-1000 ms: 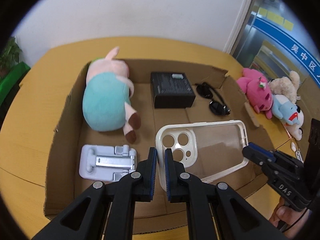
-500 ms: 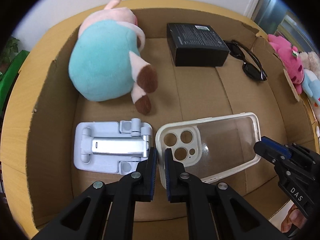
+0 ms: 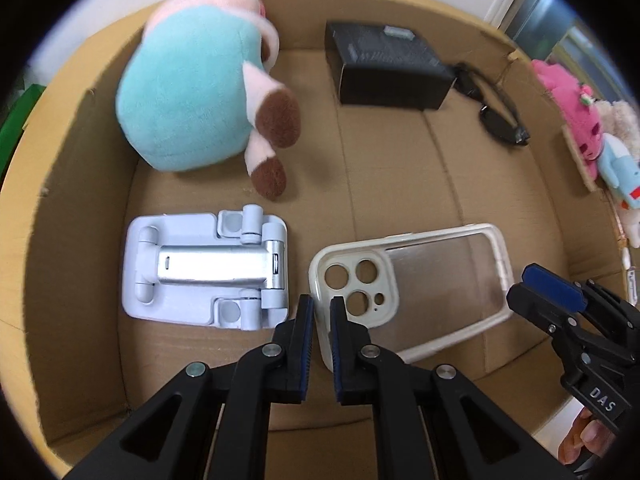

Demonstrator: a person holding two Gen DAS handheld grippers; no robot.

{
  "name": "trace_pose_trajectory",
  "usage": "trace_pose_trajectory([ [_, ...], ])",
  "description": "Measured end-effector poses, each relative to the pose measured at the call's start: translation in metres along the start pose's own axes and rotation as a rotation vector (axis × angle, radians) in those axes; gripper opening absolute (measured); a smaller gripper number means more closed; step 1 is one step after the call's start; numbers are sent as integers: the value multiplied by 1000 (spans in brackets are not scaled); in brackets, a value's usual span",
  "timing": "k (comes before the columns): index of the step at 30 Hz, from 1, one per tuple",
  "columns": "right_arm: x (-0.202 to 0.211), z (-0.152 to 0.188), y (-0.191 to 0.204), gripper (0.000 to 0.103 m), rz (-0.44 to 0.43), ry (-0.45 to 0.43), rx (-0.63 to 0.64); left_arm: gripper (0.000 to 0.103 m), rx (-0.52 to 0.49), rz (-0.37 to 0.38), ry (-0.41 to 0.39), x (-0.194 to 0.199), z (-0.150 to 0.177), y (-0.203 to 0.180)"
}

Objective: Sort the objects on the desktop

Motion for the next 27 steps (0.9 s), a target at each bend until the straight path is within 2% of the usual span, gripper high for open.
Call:
trace_pose_trajectory([
  [3,20,3,12,51,3,-59,49,18,14,-6,-98,28,7,6],
  [5,34,7,20,67,25,-103,83,34,39,-5,-203,52,15,6],
  [6,41,9,23,70,37,-127,94,40,58,-5,-276,68,22,9],
  [8,52,17,31,78,83,-176,115,66,83,-17,-401,93,35,12],
  [10,57,24,37,84,125,-216,139,78,85,-49,-517,111,49,12],
  [13,61,36,45,93,150,-274,155,79,64,-116,-611,118,60,11],
  [16,58,46,47,96,163,-309,152,79,65,-170,-605,113,66,8],
  [19,56,54,47,96,180,-339,154,79,98,-154,-585,104,74,13],
  [23,55,62,46,101,204,-389,175,79,128,-129,-649,93,85,17],
  [27,54,66,43,103,205,-441,198,79,128,-155,-666,74,88,17],
])
Point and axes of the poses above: each gripper's, at about its wrist camera, not at the fingertips, and x roughly against the way its jaws point, y to its left, z to its underside, the point moved 1 cm from there along -x, roughly the way its jaws point, and after that the axes turned 7 degrees about -z, right-handed, at the moved point
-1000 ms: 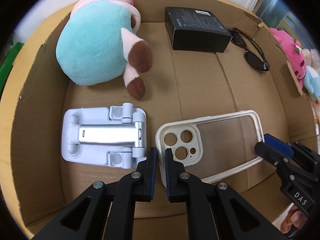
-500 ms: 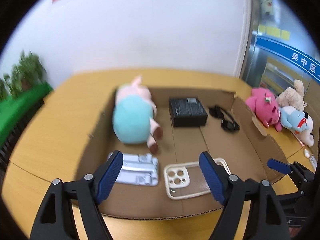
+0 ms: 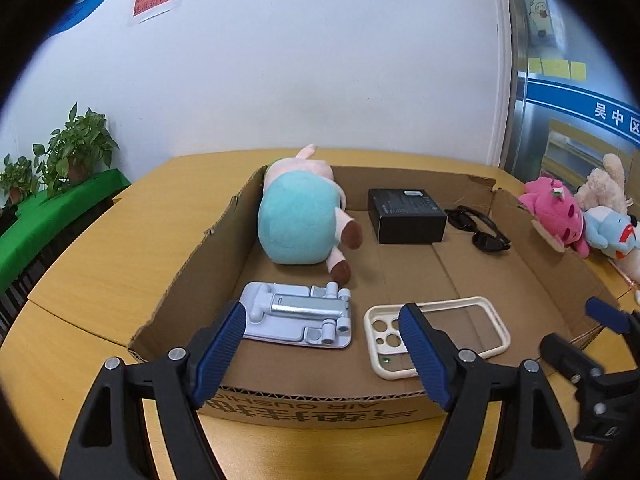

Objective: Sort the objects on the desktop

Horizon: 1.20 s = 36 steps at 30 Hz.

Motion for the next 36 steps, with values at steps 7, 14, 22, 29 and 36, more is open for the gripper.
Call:
trace_pose_trajectory([
  [7,4,13,3,103,3,-119,39,79,-34,-28,-93,-3,17,-6],
  [14,6,15,2,103,5,-142,45,81,-31,-23,-137,-2,19,-4],
  [22,6,15,2,103,7,-143,47,83,-28,-21,-136,-3,18,-3],
  [29,5,15,1,103,1,-141,45,89,-39,2,-134,-4,20,-6],
  [36,5,15,1,103,2,-142,46,90,-38,0,-134,-4,20,-6],
])
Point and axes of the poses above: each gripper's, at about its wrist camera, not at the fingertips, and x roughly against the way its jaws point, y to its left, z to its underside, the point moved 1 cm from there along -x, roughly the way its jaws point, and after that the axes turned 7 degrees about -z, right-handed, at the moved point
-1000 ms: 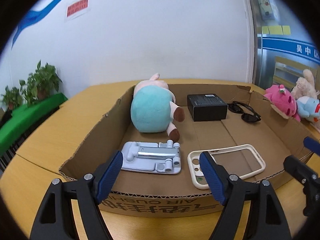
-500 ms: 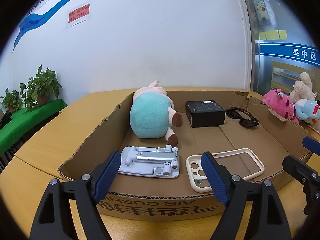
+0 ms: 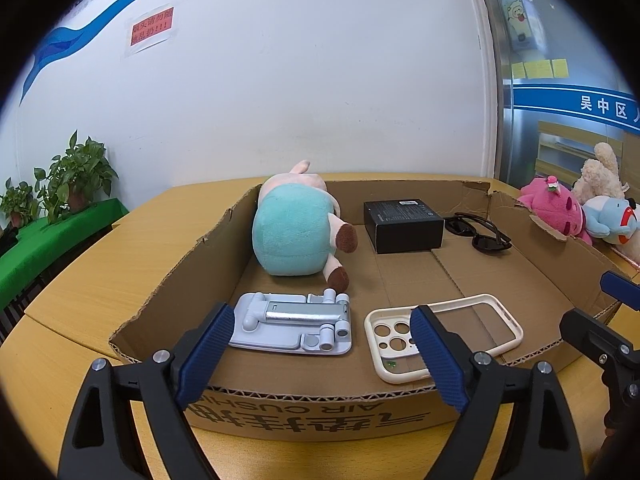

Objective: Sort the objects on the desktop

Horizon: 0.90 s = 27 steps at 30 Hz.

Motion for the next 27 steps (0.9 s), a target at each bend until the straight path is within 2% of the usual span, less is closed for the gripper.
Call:
trace_pose_trajectory([
  [27,0,-1,0,103,4,0,-3,90,2,2,0,1,0,1],
])
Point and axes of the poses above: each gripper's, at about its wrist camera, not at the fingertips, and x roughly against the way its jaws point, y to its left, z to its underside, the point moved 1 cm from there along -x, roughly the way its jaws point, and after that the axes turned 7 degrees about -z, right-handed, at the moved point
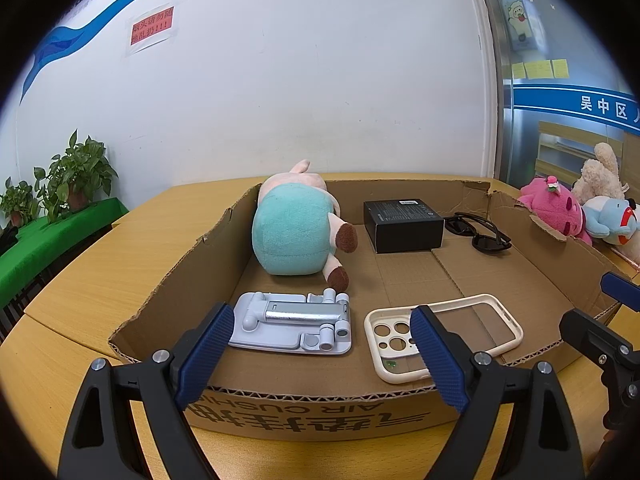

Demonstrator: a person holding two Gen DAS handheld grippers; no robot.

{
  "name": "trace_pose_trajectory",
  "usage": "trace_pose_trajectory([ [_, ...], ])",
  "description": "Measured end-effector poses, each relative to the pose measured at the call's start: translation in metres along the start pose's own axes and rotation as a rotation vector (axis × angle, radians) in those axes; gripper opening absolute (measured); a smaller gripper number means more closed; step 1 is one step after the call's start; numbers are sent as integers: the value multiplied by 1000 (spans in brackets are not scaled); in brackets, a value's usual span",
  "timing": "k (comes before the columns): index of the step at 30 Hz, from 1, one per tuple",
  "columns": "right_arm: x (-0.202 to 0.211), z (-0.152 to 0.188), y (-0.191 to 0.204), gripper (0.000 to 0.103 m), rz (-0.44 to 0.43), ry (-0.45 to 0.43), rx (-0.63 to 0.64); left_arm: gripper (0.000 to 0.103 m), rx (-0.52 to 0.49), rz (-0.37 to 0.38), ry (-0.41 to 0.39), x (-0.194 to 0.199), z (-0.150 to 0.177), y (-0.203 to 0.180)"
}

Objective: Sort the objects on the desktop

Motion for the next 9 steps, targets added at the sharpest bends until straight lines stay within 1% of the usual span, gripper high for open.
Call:
trace_pose_trajectory([
  [9,0,0,0,103,0,0,0,90,3,-8,1,2,1,0],
])
Point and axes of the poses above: each gripper's, at about its wrist camera, not at the fingertips, and x roughly against the way its jaws point, y to its left, z to its underside, the point moved 1 cm from there along -x, roughly the way its jaws point, and after that the axes turned 7 degrees about -z, right-handed, at the moved point
